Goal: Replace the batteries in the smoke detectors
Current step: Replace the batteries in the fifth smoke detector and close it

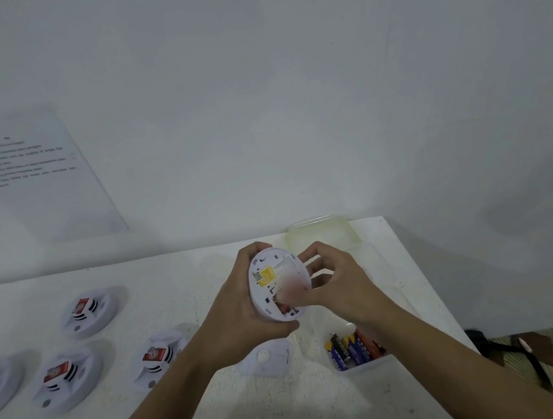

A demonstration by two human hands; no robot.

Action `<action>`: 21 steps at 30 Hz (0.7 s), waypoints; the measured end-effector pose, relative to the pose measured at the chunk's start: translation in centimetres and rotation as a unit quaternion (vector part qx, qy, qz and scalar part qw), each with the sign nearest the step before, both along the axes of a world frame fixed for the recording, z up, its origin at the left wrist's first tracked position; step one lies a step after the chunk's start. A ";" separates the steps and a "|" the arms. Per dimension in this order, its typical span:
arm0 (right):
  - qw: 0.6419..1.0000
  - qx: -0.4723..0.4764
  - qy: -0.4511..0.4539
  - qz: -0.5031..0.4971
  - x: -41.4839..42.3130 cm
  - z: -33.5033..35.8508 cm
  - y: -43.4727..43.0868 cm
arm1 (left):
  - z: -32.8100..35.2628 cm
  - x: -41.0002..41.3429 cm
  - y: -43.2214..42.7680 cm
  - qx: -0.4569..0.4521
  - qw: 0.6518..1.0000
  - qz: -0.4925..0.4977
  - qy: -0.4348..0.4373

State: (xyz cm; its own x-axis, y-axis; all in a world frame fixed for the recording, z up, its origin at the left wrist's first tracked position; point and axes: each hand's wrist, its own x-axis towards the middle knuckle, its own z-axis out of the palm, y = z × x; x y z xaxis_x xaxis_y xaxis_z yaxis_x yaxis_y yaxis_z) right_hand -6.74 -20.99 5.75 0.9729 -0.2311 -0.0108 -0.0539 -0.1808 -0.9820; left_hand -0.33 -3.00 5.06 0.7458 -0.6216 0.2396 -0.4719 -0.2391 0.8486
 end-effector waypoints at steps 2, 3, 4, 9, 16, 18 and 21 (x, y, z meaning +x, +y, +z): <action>1.000 0.021 -0.007 0.008 0.1 0.2 0.5 | 0.3 -0.1 0.6 -0.010 1.000 0.012 0.008; 0.999 0.038 -0.010 0.015 0.1 0.4 0.8 | 0.5 -0.2 1.0 -0.015 1.000 0.016 0.006; 0.998 0.060 -0.010 0.023 0.2 0.5 1.1 | 0.7 -0.1 1.4 -0.019 1.000 0.018 0.001; 0.990 0.133 0.013 0.043 0.9 0.2 2.4 | 0.9 -0.3 3.3 -0.023 1.000 0.018 0.012; 0.997 0.054 -0.010 0.049 1.2 -0.4 4.5 | 0.3 0.1 5.5 -0.013 0.998 0.040 0.036; 0.998 0.046 -0.017 0.046 1.4 -0.4 5.4 | 0.5 0.3 6.1 -0.008 0.999 0.046 0.027; 0.997 0.052 -0.012 0.050 1.6 -0.5 6.3 | 0.3 0.3 7.6 -0.008 0.998 0.052 0.024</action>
